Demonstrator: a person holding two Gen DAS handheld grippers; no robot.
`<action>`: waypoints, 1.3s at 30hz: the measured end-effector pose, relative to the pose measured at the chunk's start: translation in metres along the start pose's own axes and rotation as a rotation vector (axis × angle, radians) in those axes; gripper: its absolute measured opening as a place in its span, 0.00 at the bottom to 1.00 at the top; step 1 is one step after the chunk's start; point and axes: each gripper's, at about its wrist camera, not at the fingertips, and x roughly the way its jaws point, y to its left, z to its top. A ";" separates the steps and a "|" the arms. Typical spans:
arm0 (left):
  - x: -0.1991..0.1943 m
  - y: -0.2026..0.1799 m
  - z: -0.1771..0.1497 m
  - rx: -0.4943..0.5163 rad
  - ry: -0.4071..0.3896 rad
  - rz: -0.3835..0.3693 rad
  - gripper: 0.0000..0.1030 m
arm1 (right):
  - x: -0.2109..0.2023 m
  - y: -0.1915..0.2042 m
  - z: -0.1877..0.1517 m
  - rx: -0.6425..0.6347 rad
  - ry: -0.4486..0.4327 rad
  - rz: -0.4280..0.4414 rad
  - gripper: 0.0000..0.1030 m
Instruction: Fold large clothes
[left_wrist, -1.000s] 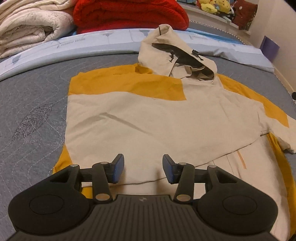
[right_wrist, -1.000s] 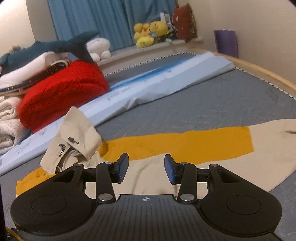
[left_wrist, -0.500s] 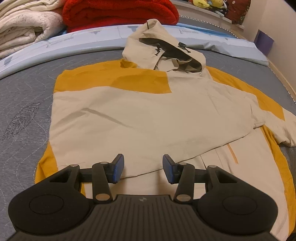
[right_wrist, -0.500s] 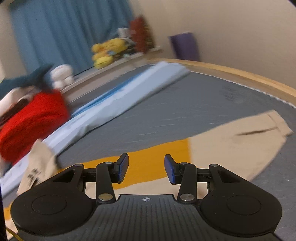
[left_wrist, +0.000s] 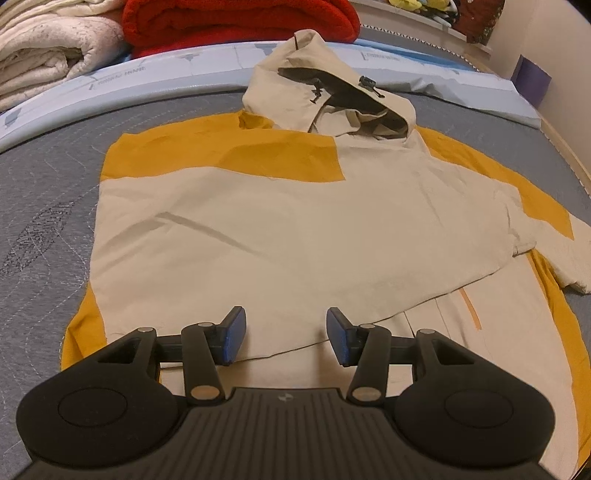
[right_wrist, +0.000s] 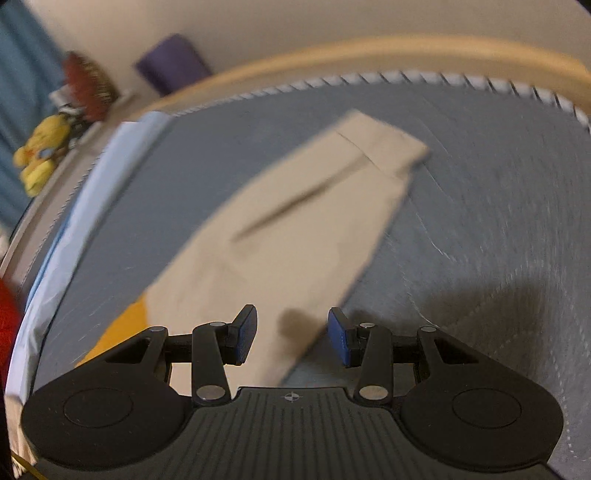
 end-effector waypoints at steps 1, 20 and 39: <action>0.001 -0.001 0.000 0.001 0.002 0.000 0.52 | 0.005 -0.008 -0.001 0.026 0.009 -0.004 0.43; 0.006 0.003 0.000 -0.008 0.008 0.012 0.54 | 0.040 -0.037 0.005 0.253 -0.183 0.081 0.28; -0.021 0.042 0.006 -0.114 -0.040 0.013 0.54 | -0.115 0.226 -0.094 -0.449 -0.578 0.327 0.02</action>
